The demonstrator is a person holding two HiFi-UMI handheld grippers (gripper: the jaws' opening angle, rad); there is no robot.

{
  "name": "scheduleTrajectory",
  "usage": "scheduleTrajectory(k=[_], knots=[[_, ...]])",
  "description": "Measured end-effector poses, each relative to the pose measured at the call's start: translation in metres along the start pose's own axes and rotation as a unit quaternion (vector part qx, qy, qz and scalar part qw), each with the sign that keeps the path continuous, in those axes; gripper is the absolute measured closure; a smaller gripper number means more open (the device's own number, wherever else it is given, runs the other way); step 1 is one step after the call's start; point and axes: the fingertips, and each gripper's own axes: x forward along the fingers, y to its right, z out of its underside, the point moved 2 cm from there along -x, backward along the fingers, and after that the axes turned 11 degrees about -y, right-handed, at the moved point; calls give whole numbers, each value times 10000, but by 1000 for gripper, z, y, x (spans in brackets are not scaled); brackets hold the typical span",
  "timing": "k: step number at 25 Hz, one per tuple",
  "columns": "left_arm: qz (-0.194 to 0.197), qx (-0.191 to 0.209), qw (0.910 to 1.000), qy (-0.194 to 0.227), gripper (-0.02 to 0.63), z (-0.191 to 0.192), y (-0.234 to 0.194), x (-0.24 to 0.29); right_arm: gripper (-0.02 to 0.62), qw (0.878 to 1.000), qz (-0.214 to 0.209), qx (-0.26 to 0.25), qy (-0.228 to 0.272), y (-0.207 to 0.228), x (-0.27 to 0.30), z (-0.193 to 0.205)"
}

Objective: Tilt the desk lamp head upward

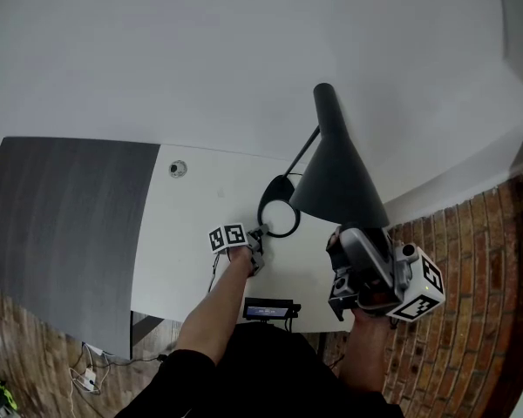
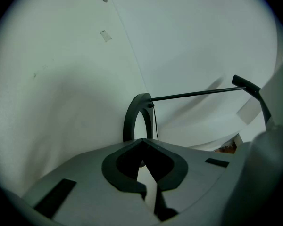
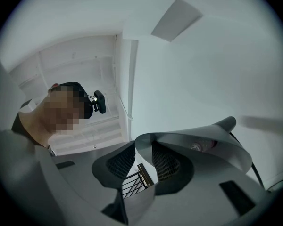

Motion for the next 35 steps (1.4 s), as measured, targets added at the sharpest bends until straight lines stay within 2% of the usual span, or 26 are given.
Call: scheduleTrajectory(k=[26, 35], knots=[[-9, -6, 10000, -14, 595, -1, -2, 1, 480, 9999, 137, -92, 42, 0, 11, -19], [-12, -7, 10000, -9, 595, -1, -2, 0, 480, 9999, 147, 37, 54, -1, 15, -24]])
